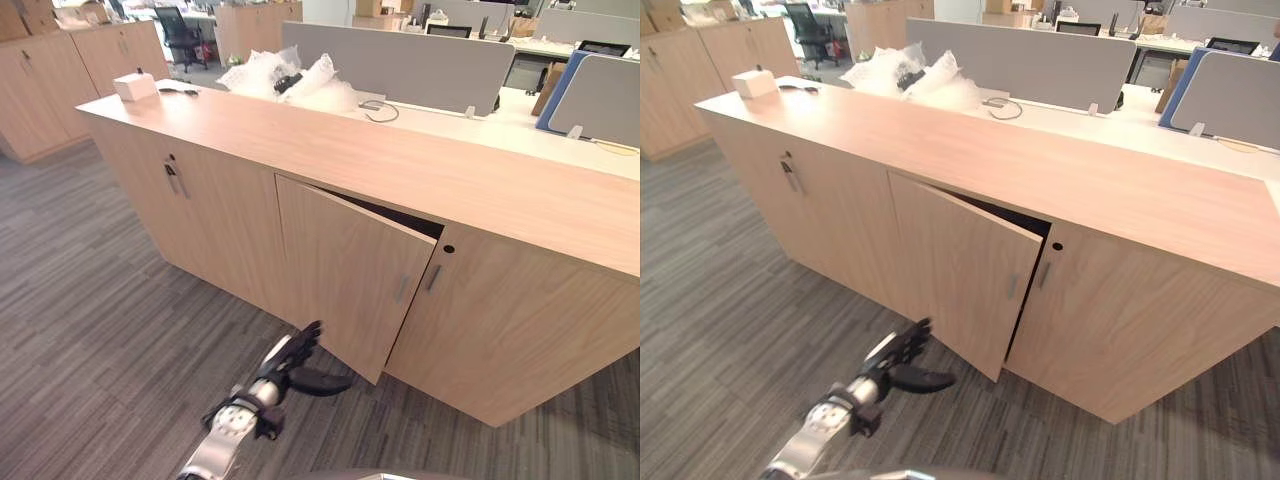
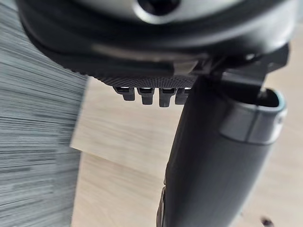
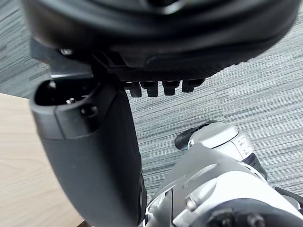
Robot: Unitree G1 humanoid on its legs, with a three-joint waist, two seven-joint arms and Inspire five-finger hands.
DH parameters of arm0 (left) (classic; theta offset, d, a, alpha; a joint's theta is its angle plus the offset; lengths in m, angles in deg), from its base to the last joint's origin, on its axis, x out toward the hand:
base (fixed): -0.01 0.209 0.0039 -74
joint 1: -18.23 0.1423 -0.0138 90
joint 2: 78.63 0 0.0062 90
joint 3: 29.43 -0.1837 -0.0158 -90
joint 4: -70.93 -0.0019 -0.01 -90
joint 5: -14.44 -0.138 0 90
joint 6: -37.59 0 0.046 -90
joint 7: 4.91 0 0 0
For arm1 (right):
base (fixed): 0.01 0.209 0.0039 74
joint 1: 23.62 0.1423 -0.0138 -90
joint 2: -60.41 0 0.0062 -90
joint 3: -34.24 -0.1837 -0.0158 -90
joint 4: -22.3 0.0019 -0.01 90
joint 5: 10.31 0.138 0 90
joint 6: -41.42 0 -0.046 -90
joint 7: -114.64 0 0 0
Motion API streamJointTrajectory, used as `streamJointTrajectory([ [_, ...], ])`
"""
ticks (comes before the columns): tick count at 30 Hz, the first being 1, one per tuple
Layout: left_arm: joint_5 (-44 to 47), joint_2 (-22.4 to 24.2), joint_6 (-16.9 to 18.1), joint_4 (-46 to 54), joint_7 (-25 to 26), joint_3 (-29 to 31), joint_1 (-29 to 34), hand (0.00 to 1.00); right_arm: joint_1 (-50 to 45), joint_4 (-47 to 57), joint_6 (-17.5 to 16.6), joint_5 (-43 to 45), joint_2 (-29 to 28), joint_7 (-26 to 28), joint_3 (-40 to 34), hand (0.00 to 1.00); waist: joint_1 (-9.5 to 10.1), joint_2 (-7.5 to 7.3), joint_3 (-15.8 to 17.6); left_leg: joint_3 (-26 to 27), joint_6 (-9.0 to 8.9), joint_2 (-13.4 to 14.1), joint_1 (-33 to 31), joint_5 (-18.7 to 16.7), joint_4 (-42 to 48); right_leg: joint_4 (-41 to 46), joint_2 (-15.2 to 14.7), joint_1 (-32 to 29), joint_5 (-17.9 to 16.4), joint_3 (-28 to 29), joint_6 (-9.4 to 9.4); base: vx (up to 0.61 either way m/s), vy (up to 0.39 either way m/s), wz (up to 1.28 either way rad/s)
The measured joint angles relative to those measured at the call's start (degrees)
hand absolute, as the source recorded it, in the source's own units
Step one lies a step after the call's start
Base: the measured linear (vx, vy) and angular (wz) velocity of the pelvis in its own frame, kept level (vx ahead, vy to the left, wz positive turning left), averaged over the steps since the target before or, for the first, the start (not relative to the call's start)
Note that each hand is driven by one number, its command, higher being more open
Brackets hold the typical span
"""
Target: Walk over to the cabinet, pick up the folder, carry it to the office cabinet, place the folder inside the office cabinet, then close the office cabinet door
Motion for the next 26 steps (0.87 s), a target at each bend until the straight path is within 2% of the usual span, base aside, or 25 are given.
streamJointTrajectory([
  [1,0.74,0.35,-0.94,-2.91,0.29,3.75,1.87,1.0,0.05,0.09,-0.08,0.02,-0.14,0.04,0.44,1.0,0.4,0.27,0.73,0.37,-0.16,2.55,-3.46,-4.63,9.11,0.42,0.66,0.04,-0.45,0.51,-0.35,0.06,-0.126,-0.22],
  [2,0.88,0.8,-1.22,-3.99,0.36,5.23,2.55,1.0,0.05,0.14,-0.17,0.01,0.01,0.05,0.44,1.0,0.69,0.46,0.97,0.5,-0.22,3.89,-4.85,-6.58,13.52,0.64,1.2,0.16,-0.76,0.92,-0.51,0.08,-0.123,-0.31],
  [3,1.2,1.64,-2.1,-5.72,0.31,7.75,3.5,1.0,0.06,0.27,-0.21,0.0,0.47,0.1,0.36,1.0,1.13,1.57,1.81,0.49,-0.88,6.35,-7.25,-9.28,21.14,1.03,2.16,0.63,-1.19,1.59,-0.68,0.09,-0.087,-0.31],
  [4,1.24,2.44,-2.89,-7.42,0.25,10.47,3.99,1.0,0.11,0.72,-0.17,-0.02,0.95,0.27,0.39,1.0,1.42,2.43,3.0,-0.23,-1.33,8.03,-9.52,-9.91,28.24,1.63,2.57,1.2,-1.76,2.43,-0.8,0.08,-0.074,-0.31],
  [5,1.45,3.09,-3.08,-8.37,0.36,12.12,4.16,1.0,0.12,0.89,-0.13,-0.08,1.3,0.38,0.4,1.0,1.59,2.87,3.39,-1.31,-1.33,8.61,-10.64,-9.88,31.36,2.29,2.78,1.18,-2.16,2.9,-0.94,0.06,-0.054,-0.34],
  [6,2.08,5.14,-3.11,-10.17,0.91,16.18,4.44,1.0,0.12,1.23,-0.04,-0.15,2.33,0.46,0.34,1.0,1.82,3.73,4.15,-5.27,-1.42,8.96,-12.23,-9.82,36.21,3.77,3.01,1.23,-2.97,4.09,-0.96,0.03,0.002,-0.32],
  [7,2.29,6.15,-3.11,-11.28,1.34,18.2,4.47,1.0,0.12,1.24,0.05,-0.18,2.81,0.45,0.21,1.0,1.9,4.11,4.53,-7.29,-1.95,8.74,-12.87,-9.5,37.94,4.35,2.91,1.22,-3.24,4.61,-0.93,0.02,0.028,-0.43],
  [8,2.97,7.72,-3.1,-13.29,2.1,22.04,4.53,1.0,0.08,1.47,0.28,-0.2,3.19,0.42,-0.13,1.0,2.41,4.27,5.01,-10.21,-3.29,8.12,-13.87,-9.55,39.85,4.77,2.33,1.47,-3.4,5.77,-0.96,0.02,0.103,-0.53],
  [9,3.48,9.07,-3.04,-14.26,2.49,25.08,5.03,1.0,0.05,2.24,0.5,-0.48,3.12,0.33,-0.06,1.0,3.16,4.74,5.1,-13.1,-4.04,6.95,-12.97,-11.15,36.74,5.57,2.24,0.72,-3.39,7.39,-0.94,0.01,0.099,-0.69],
  [10,3.77,9.97,-2.98,-14.71,2.65,27.54,5.34,1.0,0.06,2.81,0.69,-0.84,3.02,0.28,0.14,1.0,3.82,4.93,5.13,-15.41,-4.29,6.08,-11.97,-11.24,32.53,6.47,2.4,-0.39,-3.53,8.76,-0.79,-0.01,0.141,-0.75],
  [12,3.96,11.5,-2.51,-17.06,2.92,32.6,5.58,1.0,0.55,4.16,0.9,-2.33,2.13,0.33,0.56,1.0,4.57,4.68,4.88,-19.83,-3.99,4.17,-7.9,-11.76,24.86,7.51,2.8,-2.19,-3.79,10.62,-0.22,-0.01,0.127,-0.48],
  [13,3.96,12.38,-2.23,-19.27,3.5,35.64,4.81,1.0,1.09,4.92,0.95,-2.31,0.81,0.35,1.41,1.0,4.02,3.74,5.22,-20.08,-3.24,3.74,-6.8,-11.91,22.1,7.57,2.29,-2.43,-3.61,10.62,0.16,0.01,0.078,-0.14],
  [14,3.97,13.12,-2.19,-20.27,3.66,37.09,4.73,1.0,1.23,4.99,0.96,-2.32,0.28,0.35,1.97,1.0,4.01,3.41,5.14,-19.56,-2.77,3.65,-6.67,-11.97,21.3,7.58,2.13,-2.55,-3.46,10.79,0.32,-0.03,0.121,-0.21],
  [15,3.89,14.62,-2.23,-22.65,4.3,40.66,5.37,1.0,1.26,5.36,0.97,-2.31,-0.81,0.34,2.76,1.0,4.24,2.39,4.47,-17.95,-2.42,3.38,-5.92,-11.86,20.43,7.57,1.72,-2.57,-3.26,11.93,0.6,-0.04,0.094,-0.33],
  [17,3.24,16.41,-2.32,-24.4,5.34,43.74,6.56,1.0,1.23,6.06,0.96,-2.25,-1.2,0.21,4.44,1.0,4.31,2.09,3.85,-16.1,-1.79,3.09,-4.02,-11.45,18.08,7.07,1.37,-2.4,-3.1,13.31,0.76,-0.05,0.101,-0.43],
  [19,0.73,17.74,-2.45,-26.18,6.34,46.79,8.41,1.0,0.87,6.91,0.84,-2.2,-1.05,0.1,5.19,1.0,4.35,2.9,1.98,-14.12,-1.72,2.68,-2.42,-9.67,13.62,5.23,1.13,-2.77,-1.85,14.52,0.92,0.01,0.04,-0.4],
  [22,-1.69,18.37,-2.44,-27.25,7.39,46.86,9.09,1.0,-0.14,7.11,0.76,-2.07,-0.69,-0.17,5.36,1.0,4.36,3.78,0.29,-13.92,-2.31,2.5,-0.43,-6.93,8.05,3.4,1.29,-2.71,-1.14,14.4,1.03,0.06,-0.036,-0.07],
  [26,-3.64,19.06,-2.27,-27.61,8.58,46.89,8.54,1.0,-0.39,7.05,0.67,-1.95,-0.05,-1.17,5.32,1.0,4.45,4.99,-0.26,-14.02,-3.41,3.47,2.18,-5.49,4.77,2.18,2.38,-1.58,-1.0,13.88,0.82,0.06,-0.065,0.01],
])
